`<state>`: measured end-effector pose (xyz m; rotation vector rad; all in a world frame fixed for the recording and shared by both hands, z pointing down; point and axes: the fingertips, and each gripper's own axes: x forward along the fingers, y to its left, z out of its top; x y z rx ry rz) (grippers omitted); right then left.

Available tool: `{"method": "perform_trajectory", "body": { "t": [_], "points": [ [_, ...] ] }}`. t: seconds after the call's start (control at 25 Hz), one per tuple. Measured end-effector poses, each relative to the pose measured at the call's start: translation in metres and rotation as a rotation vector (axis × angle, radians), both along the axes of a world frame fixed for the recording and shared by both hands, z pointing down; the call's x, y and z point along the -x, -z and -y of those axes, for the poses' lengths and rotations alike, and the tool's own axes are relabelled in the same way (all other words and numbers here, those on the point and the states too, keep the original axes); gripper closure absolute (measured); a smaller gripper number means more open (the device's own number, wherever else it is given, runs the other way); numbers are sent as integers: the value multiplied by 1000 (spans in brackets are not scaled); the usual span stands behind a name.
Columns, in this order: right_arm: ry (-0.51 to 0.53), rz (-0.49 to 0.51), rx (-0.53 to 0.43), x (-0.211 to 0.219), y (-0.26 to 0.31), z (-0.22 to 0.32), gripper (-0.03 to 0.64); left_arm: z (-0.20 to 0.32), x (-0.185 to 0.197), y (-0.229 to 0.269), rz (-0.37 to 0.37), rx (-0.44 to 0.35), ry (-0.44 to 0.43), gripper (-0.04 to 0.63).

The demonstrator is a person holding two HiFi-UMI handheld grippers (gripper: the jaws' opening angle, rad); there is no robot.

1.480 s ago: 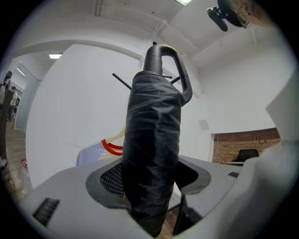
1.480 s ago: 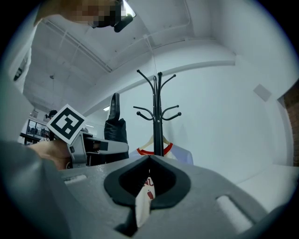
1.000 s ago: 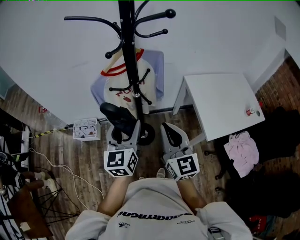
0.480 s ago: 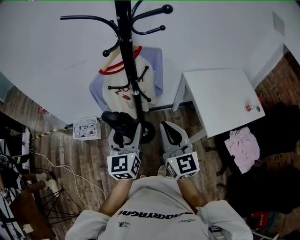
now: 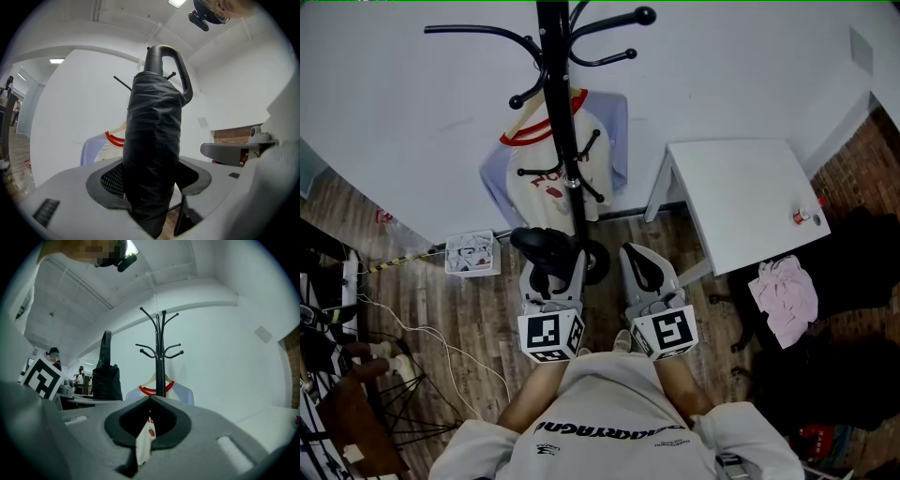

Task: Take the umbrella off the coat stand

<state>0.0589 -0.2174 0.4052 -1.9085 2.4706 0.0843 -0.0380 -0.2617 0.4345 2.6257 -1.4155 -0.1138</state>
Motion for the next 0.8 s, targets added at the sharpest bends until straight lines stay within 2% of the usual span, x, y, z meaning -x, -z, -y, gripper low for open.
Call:
{"method": "perform_trajectory", "body": {
  "t": [0.8],
  "points": [
    [-5,5,12,-10,-5,-1,617,-3,-9,-7,12,13,0,321]
  ]
}}
